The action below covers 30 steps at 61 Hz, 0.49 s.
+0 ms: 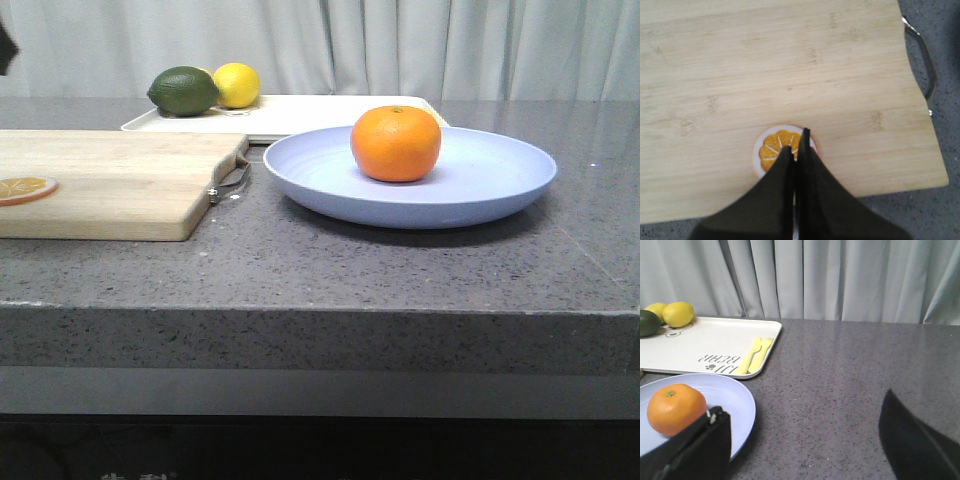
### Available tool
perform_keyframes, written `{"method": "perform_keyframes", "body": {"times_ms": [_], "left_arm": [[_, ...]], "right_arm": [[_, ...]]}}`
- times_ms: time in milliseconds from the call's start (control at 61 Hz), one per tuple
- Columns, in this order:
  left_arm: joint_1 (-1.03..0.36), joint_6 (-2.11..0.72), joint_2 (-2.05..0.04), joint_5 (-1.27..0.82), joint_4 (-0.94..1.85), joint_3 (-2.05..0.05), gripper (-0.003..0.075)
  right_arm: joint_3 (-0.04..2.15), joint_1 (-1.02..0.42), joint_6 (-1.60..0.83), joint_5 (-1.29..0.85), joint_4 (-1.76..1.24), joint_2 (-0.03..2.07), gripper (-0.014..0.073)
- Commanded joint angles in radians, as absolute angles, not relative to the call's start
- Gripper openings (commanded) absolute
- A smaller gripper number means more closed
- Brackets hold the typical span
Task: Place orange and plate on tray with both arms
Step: 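Open the left gripper and withdraw it from the plate, then reach the right gripper to the blue plate rim and grip it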
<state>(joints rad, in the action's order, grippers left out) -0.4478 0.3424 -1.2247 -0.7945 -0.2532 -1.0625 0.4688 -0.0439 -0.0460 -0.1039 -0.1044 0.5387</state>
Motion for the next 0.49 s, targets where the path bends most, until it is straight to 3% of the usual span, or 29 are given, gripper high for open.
{"method": "perform_keyframes", "body": {"times_ms": [0,476], "left_arm": [[-0.446,0.365,-1.097,-0.697,-0.262,-1.006,-0.0018],[-0.446,0.365,-0.436,-0.660,-0.286,-0.622,-0.0018]], "right_arm": [[0.504,-0.042,-0.049,-0.034,-0.101,0.545,0.0612],[0.504,-0.042,-0.049,-0.033,-0.101,0.545,0.0612]]}}
